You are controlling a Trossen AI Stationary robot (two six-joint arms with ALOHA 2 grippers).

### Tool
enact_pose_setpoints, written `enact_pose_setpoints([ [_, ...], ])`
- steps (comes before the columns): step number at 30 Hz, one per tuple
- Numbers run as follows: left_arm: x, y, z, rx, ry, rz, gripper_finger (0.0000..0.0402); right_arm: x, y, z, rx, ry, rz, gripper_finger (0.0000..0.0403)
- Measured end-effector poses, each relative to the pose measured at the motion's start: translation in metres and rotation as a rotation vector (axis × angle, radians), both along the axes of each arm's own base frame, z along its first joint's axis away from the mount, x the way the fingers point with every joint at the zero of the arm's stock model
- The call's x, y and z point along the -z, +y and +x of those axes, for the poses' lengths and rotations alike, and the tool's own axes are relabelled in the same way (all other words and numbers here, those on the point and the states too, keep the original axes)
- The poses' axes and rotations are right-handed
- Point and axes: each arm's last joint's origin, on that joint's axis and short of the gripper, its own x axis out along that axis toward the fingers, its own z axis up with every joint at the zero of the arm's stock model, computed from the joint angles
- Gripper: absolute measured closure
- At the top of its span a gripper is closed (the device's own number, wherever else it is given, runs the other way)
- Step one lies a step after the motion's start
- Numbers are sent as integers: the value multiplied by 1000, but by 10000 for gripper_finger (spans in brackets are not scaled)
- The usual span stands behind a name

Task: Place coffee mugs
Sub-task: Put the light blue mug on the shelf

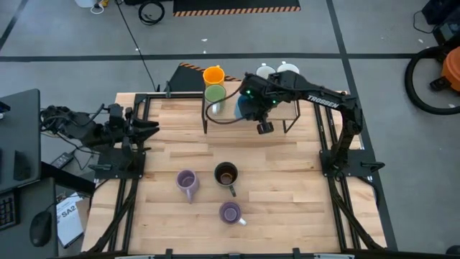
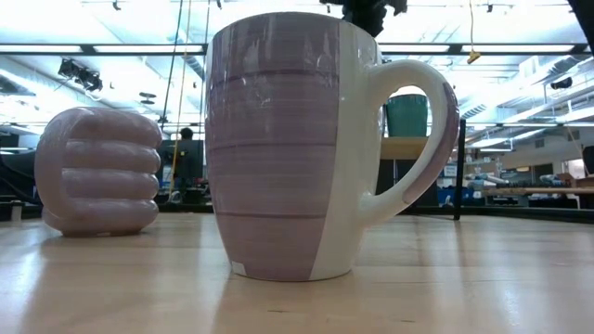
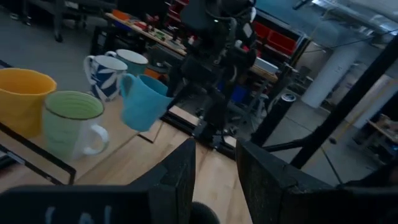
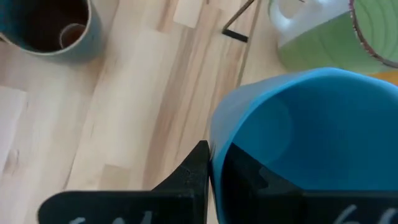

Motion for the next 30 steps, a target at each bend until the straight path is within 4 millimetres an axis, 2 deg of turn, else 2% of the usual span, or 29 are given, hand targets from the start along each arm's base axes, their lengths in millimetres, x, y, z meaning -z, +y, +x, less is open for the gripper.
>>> enact_pose_setpoints([
  [5,1,0,8,24,20,2,281,-12,-6,-3,-10,-45,-11,366],
  [13,2,5,13,3,27,-8,281,-45,-28,-17,51,-153,-79,366],
  [17,2,8,13,-14,28,-4,281,-51,-36,-22,61,-174,-93,366],
  [21,2,10,14,-21,39,27,281,-44,-43,-18,52,-161,-57,366],
  [30,3,12,16,-25,47,9,281,2,-55,10,-2,36,25,366],
])
